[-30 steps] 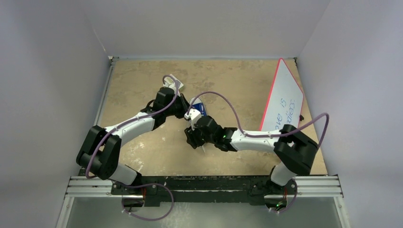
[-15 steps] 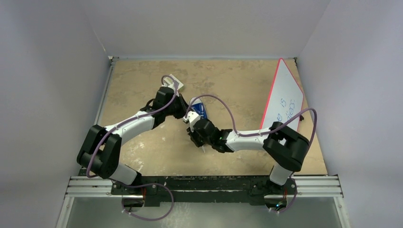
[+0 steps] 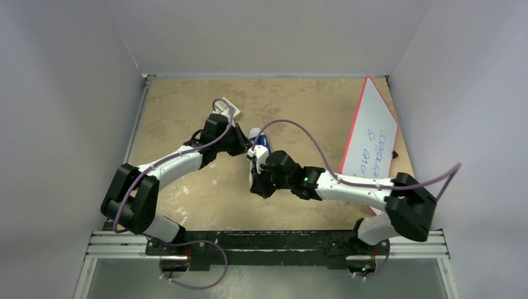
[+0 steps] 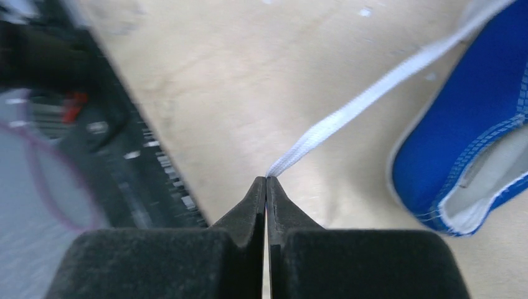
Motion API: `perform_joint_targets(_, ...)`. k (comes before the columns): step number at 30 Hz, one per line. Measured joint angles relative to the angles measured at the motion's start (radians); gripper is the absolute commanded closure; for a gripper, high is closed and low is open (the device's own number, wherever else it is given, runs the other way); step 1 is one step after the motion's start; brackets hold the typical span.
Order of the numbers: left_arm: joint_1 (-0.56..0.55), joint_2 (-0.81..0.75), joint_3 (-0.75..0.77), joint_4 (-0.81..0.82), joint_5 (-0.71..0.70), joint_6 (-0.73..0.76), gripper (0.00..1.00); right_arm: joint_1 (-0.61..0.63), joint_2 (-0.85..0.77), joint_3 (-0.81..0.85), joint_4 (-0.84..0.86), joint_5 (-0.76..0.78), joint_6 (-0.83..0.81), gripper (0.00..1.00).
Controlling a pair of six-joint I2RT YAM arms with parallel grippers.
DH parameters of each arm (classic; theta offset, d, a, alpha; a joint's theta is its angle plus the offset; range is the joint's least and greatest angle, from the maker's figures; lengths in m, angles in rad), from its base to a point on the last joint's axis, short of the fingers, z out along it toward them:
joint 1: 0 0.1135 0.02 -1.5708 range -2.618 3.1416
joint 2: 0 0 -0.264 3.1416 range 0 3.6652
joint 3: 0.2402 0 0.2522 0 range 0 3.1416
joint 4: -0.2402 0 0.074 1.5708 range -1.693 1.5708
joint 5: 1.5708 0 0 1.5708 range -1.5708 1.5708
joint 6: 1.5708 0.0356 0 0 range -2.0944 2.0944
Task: Tie the shoes
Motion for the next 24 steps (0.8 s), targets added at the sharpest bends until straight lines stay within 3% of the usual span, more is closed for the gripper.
perform_joint_targets(3,0.0,0.0,0.0,-0.002,0.006,0.014,1.0,0.0,-0.098,-0.002,-0.021,-0.083,0.049,1.0)
perform_joint_targets(4,0.0,0.0,0.0,-0.005,0.009,0.019,1.0,0.0,-0.119,-0.003,-0.033,-0.098,0.064,0.95)
perform_joint_targets(6,0.0,0.0,0.0,-0.012,0.016,0.034,1.0,0.0,-0.134,-0.008,-0.053,-0.117,0.09,0.73)
perform_joint_targets(8,0.0,0.001,0.0,-0.019,0.02,0.044,1.0,-0.001,-0.11,-0.005,-0.085,-0.142,0.097,0.6)
perform_joint_targets(12,0.0,0.006,0.0,-0.026,0.023,0.059,1.0,0.0,0.023,0.06,-0.193,-0.145,0.087,0.49)
perform_joint_targets(17,0.0,0.015,0.0,-0.026,0.025,0.068,1.0,0.002,0.084,0.077,-0.246,-0.101,0.098,0.43)
perform_joint_targets(24,0.0,0.02,0.0,-0.026,0.028,0.074,1.0,0.048,0.084,0.077,-0.238,-0.025,0.069,0.42)
